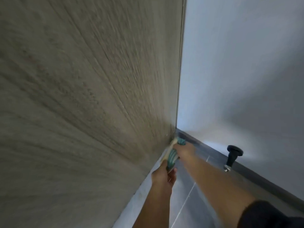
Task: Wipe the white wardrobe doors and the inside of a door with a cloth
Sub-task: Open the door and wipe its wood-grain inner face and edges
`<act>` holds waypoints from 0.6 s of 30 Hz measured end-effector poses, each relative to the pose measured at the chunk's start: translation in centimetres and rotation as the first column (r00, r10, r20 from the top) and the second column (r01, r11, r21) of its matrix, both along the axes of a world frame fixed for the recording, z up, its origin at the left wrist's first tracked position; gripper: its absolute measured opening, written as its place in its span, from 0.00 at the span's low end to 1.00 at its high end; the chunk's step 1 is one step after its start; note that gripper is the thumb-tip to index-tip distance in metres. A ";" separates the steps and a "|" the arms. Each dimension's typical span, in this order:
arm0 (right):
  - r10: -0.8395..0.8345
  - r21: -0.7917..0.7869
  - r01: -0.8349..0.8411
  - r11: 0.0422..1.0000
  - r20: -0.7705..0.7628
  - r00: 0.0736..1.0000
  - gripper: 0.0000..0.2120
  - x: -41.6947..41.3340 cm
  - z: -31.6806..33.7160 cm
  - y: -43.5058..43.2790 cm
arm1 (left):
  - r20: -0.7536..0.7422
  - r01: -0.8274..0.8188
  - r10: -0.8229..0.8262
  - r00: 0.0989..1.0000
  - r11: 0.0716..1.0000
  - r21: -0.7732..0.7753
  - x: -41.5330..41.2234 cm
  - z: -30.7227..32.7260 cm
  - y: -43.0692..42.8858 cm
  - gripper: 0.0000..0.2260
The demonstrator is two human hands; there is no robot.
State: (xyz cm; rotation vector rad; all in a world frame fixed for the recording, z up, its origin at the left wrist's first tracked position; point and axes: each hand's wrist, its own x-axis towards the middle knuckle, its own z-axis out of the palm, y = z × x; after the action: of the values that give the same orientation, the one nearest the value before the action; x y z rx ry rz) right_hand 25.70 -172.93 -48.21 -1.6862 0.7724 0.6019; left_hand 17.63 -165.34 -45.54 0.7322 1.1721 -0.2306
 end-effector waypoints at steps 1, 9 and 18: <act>-0.001 -0.024 0.002 1.000 0.010 1.000 0.08 0.3 -0.3 0.2 | 0.001 -0.017 0.017 1.000 1.000 -0.014 0.5 -0.3 0.0 0.12; 0.074 -0.133 -0.061 0.989 0.093 0.993 0.08 2.2 -0.9 1.7 | -0.088 -0.095 0.097 0.991 0.995 0.030 2.5 -1.3 0.9 0.10; -0.065 -0.082 0.100 0.992 0.350 0.934 0.02 1.2 6.5 2.1 | 0.016 -0.083 0.082 0.997 0.991 0.104 2.0 4.9 1.0 0.08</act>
State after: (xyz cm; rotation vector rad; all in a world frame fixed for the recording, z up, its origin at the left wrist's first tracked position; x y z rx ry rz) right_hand 26.95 -170.86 -41.69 -1.7779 0.6201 0.1983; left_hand 19.67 -164.34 -40.66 0.7743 1.2070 -0.0962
